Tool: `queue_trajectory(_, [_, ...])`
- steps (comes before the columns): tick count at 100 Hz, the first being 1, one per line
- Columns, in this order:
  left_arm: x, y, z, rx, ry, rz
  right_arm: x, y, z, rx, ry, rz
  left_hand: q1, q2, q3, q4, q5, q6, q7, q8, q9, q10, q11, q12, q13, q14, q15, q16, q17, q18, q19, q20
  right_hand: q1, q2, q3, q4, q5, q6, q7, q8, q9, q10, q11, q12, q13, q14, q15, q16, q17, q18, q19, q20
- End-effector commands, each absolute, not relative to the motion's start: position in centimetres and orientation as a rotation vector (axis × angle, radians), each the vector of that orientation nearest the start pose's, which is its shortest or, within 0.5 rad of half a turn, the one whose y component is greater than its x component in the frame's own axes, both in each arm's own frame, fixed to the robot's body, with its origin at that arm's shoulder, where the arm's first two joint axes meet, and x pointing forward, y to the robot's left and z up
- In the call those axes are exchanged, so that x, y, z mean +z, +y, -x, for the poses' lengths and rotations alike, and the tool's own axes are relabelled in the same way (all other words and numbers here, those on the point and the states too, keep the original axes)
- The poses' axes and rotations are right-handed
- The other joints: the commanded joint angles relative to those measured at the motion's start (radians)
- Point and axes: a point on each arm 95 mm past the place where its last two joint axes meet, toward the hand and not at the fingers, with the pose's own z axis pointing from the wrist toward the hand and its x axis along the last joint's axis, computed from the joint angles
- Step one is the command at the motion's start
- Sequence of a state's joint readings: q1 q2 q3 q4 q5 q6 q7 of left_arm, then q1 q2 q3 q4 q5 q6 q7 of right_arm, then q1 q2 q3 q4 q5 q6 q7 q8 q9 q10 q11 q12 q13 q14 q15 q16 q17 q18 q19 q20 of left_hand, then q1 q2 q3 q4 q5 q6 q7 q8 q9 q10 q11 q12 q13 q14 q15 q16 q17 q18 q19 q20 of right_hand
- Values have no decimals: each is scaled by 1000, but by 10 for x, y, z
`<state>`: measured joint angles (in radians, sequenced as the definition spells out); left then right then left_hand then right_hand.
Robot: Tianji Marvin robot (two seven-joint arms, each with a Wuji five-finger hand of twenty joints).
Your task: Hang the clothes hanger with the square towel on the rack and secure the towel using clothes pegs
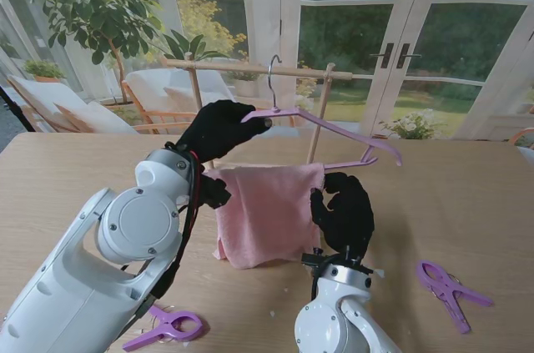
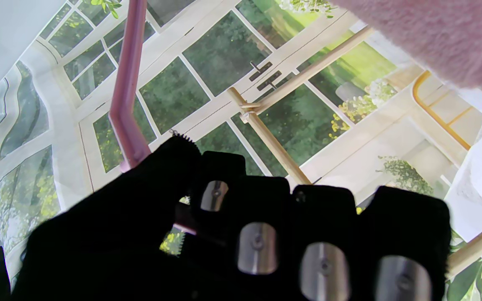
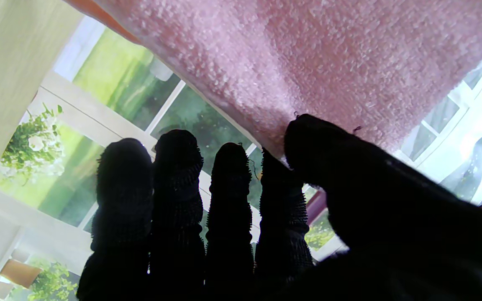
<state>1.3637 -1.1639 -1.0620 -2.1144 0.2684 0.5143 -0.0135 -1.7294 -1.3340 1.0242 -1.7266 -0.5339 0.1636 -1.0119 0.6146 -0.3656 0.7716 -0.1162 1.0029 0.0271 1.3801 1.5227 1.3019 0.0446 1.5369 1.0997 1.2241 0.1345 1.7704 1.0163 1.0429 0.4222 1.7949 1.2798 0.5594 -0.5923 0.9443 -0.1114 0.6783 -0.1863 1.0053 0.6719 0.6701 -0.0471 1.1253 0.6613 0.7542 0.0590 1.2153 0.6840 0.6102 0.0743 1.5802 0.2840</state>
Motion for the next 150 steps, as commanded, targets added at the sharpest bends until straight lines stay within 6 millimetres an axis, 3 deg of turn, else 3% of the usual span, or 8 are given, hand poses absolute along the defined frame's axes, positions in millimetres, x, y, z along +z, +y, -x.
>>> queue_trajectory(1, [-120, -113, -378, -2104, 1008, 1711, -289, 84, -312, 1924, 162, -1417, -19, 4, 44, 47, 54, 53, 67, 43, 36, -93, 79, -8, 42, -97, 139, 19, 33, 7, 299, 44, 37, 35, -10, -6, 33, -28, 10, -39, 29, -10, 12, -17, 31, -11, 22, 9, 8, -19, 37, 500])
queue_trajectory(29, [-122, -113, -382, -1987, 955, 1738, -277, 93, -297, 1966, 181, -1346, -1, 36, 7, 40, 32, 54, 66, 47, 36, -96, 75, -9, 43, -101, 138, 16, 36, -9, 299, 35, 25, 21, 49, 32, 98, 74, 33, -45, 171, 83, 36, -29, 205, 6, 84, -1, 134, 3, 111, 482])
queue_trajectory(66, [-132, -115, -385, -1975, 984, 1769, -241, 99, -302, 2036, 123, -1286, 5, 40, -6, 40, 29, 53, 67, 47, 36, -97, 74, -9, 43, -102, 138, 14, 36, -11, 299, 33, 56, 67, -19, -6, 81, 84, 15, -29, 168, 95, 44, -29, 216, -11, 89, -13, 148, -17, 122, 444])
queue_trajectory(89, [-130, -110, -385, -2009, 955, 1780, -220, 70, -300, 1983, 28, -1226, -21, 15, 18, 50, 64, 43, 73, 39, 37, -101, 76, -8, 43, -105, 139, 14, 35, -11, 299, 34, 66, 75, -40, -11, 82, 89, 13, -33, 174, 100, 49, -28, 226, -11, 95, -13, 162, -19, 126, 439])
queue_trajectory(100, [-126, -108, -381, -2035, 923, 1810, -227, 48, -296, 1916, 1, -1253, -33, 40, 11, 52, 70, 47, 71, 38, 37, -98, 78, -8, 42, -99, 139, 15, 34, -2, 299, 37, 68, 66, -34, -7, 88, 100, 15, -35, 178, 109, 51, -28, 229, -3, 101, -12, 164, -14, 134, 439])
queue_trajectory(107, [-125, -97, -397, -2004, 925, 1804, -236, 36, -293, 1877, 2, -1274, -32, 52, 2, 53, 70, 48, 71, 38, 37, -95, 79, -9, 42, -94, 139, 15, 33, 5, 299, 39, 68, 59, -29, -5, 92, 105, 16, -37, 182, 115, 51, -28, 234, 3, 104, -11, 169, -10, 140, 439])
queue_trajectory(118, [-120, -97, -398, -2024, 907, 1826, -255, 24, -289, 1816, 48, -1316, -23, 64, -14, 51, 69, 51, 69, 38, 37, -91, 79, -10, 42, -85, 139, 17, 31, 17, 299, 41, 69, 51, -20, -3, 99, 111, 17, -39, 188, 123, 51, -28, 237, 9, 109, -11, 171, -5, 147, 439])
queue_trajectory(150, [-112, -104, -392, -2089, 850, 1911, -292, 31, -290, 1764, 191, -1426, -17, 65, -19, 51, 70, 59, 66, 39, 37, -81, 78, -10, 42, -76, 138, 19, 29, 29, 299, 44, 57, 28, 2, -6, 115, 107, 10, -50, 200, 124, 46, -30, 242, 23, 110, -12, 178, 8, 156, 435])
